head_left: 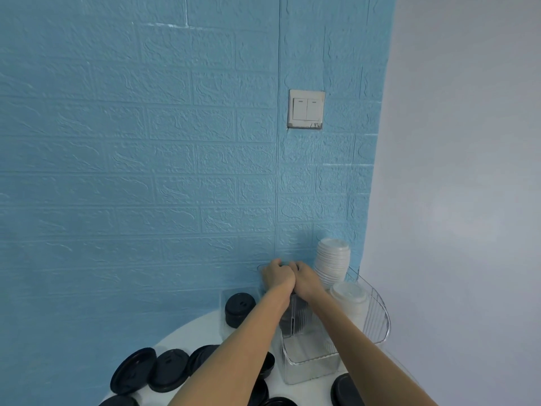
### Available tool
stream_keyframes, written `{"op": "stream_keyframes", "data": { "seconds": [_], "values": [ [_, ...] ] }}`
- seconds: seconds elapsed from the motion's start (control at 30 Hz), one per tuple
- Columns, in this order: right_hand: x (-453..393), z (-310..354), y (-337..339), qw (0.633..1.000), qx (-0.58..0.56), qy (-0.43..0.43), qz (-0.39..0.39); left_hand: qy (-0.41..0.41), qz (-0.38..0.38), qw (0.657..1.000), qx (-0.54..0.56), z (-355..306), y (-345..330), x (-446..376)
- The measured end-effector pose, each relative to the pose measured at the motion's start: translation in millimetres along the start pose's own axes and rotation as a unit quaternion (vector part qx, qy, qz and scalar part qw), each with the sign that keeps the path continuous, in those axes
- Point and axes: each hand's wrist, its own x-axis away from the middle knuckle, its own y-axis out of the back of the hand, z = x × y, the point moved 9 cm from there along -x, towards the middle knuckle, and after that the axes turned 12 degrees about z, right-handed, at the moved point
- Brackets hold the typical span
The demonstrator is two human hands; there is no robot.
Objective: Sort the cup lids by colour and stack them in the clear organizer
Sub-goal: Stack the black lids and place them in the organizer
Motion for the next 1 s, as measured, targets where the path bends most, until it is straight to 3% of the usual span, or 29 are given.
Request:
{"op": "stream_keyframes", "data": {
  "seconds": [0.3,0.57,0.77,0.83,0.93,1.0],
  "values": [
    [9,11,-6,0.987,0.138,0.077,-0.026,-0.043,0.013,0.999,0.012,-12,-1,12],
    [20,17,10,0.971,0.181,0.086,-0.131,-0.135,0.094,0.986,-0.039,-27,-12,25],
    [21,19,8,0.973,0.193,0.093,-0.087,-0.159,0.137,0.969,-0.133,-29,-2,31],
    [24,23,4,0.960,0.252,0.103,-0.069,-0.161,0.160,0.958,-0.174,-21,-2,35],
    [28,28,-7,0.925,0.358,0.119,-0.050,-0.174,0.140,0.942,-0.250,-12,0,38],
    [27,21,-7,0.927,0.358,0.098,-0.053,-0.162,0.126,0.945,-0.253,-8,5,36]
  ]
}}
